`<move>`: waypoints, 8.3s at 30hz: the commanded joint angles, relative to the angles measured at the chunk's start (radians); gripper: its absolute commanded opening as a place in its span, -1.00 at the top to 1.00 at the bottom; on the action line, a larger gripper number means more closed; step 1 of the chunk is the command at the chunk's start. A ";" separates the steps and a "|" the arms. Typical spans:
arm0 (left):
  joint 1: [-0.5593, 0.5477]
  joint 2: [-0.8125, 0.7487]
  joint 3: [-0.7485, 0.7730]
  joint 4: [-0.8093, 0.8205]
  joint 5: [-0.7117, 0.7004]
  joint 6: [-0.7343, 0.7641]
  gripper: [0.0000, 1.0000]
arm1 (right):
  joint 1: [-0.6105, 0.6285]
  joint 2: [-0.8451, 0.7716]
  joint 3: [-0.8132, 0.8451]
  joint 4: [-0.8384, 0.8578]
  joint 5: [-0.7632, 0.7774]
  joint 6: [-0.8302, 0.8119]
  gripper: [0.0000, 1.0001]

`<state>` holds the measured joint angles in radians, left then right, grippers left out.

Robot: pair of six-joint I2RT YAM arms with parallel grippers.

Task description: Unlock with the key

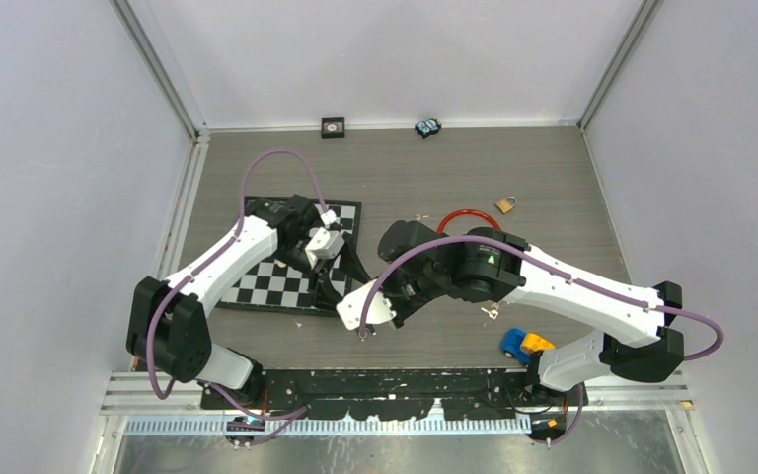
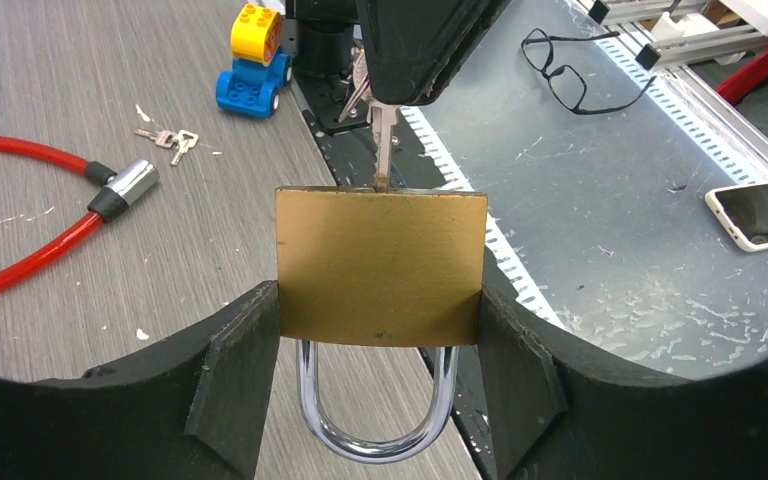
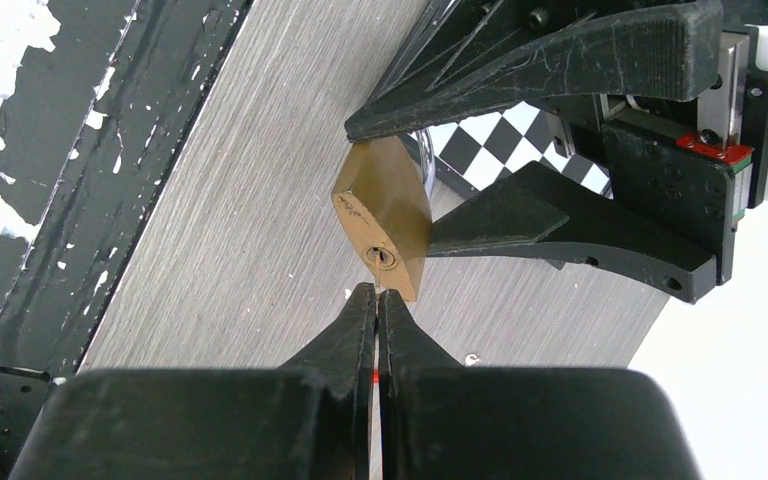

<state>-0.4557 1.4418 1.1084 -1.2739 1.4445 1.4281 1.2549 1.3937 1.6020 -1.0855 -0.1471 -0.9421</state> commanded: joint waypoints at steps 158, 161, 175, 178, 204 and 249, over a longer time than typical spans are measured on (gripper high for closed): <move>0.049 0.250 0.899 -0.486 0.063 -0.066 1.00 | -0.489 -0.201 -0.114 0.318 -0.149 0.388 0.99; 0.048 0.282 1.024 -0.210 -0.049 -0.507 1.00 | -0.495 -0.206 -0.112 0.315 -0.146 0.387 0.99; 0.005 -0.091 0.488 0.588 -0.511 -0.994 1.00 | -0.506 -0.250 -0.163 0.354 -0.202 0.487 0.99; 0.005 -0.148 0.372 0.619 -0.506 -1.041 1.00 | -0.508 -0.241 -0.155 0.360 -0.222 0.522 0.99; -0.313 0.147 -0.115 1.109 -1.025 -0.806 1.00 | -0.893 -0.292 -0.548 0.652 -0.488 0.798 0.99; -0.522 0.012 0.110 1.007 -1.611 -0.695 -0.24 | -1.067 -0.057 -0.634 1.126 -0.839 1.624 0.99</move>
<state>-0.8803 1.4353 1.1854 -0.2363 -0.0029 0.5941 0.2043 1.3067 0.9661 -0.0700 -0.9638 0.5507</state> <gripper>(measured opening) 0.621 0.046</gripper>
